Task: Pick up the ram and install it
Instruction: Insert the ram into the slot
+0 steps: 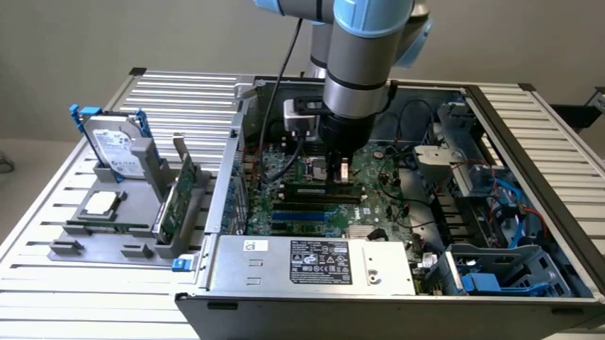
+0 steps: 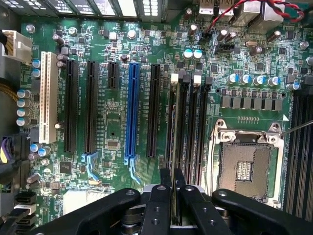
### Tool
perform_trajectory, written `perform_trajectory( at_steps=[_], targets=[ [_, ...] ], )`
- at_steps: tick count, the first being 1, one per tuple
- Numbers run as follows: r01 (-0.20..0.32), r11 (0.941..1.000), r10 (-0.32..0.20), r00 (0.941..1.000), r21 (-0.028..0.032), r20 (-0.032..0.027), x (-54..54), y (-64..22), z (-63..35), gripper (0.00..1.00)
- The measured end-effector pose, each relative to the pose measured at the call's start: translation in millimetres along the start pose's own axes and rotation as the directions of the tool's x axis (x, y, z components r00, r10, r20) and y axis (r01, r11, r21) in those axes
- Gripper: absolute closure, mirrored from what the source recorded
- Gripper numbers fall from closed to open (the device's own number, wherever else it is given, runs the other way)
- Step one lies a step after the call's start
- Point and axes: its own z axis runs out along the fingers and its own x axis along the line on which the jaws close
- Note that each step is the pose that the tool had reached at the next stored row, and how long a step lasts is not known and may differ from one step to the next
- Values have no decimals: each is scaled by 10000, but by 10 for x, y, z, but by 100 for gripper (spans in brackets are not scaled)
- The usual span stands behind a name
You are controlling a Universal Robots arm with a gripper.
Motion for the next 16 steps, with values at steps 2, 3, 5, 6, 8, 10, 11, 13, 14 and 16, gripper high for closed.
perform_trajectory(
  at_steps=[2, 3, 5, 6, 8, 10, 11, 13, 14, 16],
  targets=[
    [0, 10000, 0, 10000, -2, -31, -1, 2, 2, 86],
    [0, 10000, 0, 10000, -2, -45, -1, 2, 4, 86],
    [-2, 10000, 2, 10000, -3, -75, -1, 3, 8, 86],
    [-2, 10000, 2, 10000, -4, -90, -1, 2, 9, 86],
    [-3, 10000, 3, 9999, -4, -110, -3, 3, 11, 86],
    [-4, 10000, 4, 9999, -1, -119, -5, 3, 12, 86],
    [-3, 10000, 3, 9999, 1, -120, -6, 2, 12, 86],
    [-4, 10000, 4, 9999, 8, -121, -12, 2, 13, 86],
    [-4, 10000, 4, 9999, 15, -121, -14, 2, 13, 86],
    [-3, 10000, 3, 9999, 25, -123, -17, 2, 13, 86]
  ],
)
